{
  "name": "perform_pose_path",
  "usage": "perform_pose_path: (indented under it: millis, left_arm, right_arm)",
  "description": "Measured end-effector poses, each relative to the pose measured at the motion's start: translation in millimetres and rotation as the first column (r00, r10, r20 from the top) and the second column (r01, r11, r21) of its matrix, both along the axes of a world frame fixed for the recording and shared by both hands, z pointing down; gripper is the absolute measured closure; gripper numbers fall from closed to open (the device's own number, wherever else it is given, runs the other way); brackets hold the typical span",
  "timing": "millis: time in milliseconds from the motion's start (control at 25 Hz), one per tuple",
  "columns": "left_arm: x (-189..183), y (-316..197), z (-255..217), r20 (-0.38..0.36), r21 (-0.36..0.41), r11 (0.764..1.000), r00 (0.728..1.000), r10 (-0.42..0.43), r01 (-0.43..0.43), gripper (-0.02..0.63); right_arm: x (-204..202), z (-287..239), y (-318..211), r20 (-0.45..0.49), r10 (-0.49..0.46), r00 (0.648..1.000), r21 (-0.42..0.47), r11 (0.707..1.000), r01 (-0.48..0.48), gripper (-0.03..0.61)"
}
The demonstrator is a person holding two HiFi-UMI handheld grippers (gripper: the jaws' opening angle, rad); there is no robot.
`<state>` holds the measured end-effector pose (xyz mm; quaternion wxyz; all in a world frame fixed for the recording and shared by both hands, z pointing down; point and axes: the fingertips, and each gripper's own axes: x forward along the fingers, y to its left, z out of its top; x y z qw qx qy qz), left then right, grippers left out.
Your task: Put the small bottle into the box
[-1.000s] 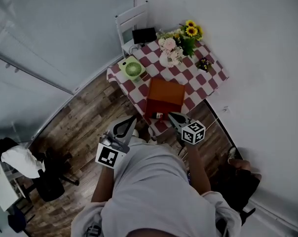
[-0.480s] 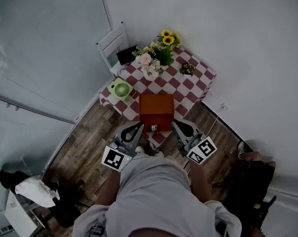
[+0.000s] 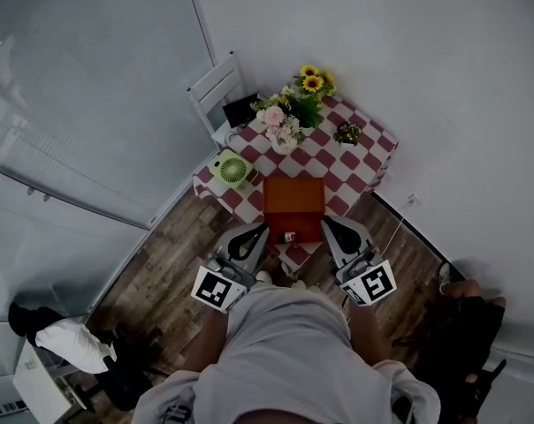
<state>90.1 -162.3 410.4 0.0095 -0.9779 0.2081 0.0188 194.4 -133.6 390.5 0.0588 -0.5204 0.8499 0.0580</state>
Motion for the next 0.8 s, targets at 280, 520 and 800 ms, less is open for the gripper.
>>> perform_pose_path:
  millis: [280, 520, 800]
  left_arm:
    - [2.5, -9.4, 6.6, -0.131, -0.115, 0.993, 0.991, -0.008, -0.007, 0.614]
    - [-10.1, 4.5, -18.7, -0.158, -0.04, 0.998, 0.986, 0.048, -0.055, 0.615]
    - [-19.3, 6.5, -48.6, -0.177, 0.053, 0.997, 0.982, 0.069, -0.061, 0.615]
  right_arm:
    - [-4.7, 16.0, -10.6, 0.015, 0.01, 1.0, -0.008, 1.0, -0.01, 0.578]
    - [-14.7, -14.1, 2.4, -0.049, 0.003, 0.999, 0.055, 0.999, 0.0, 0.578]
    - [-23.4, -35.8, -1.8, -0.077, -0.011, 0.997, 0.101, 0.995, 0.018, 0.578]
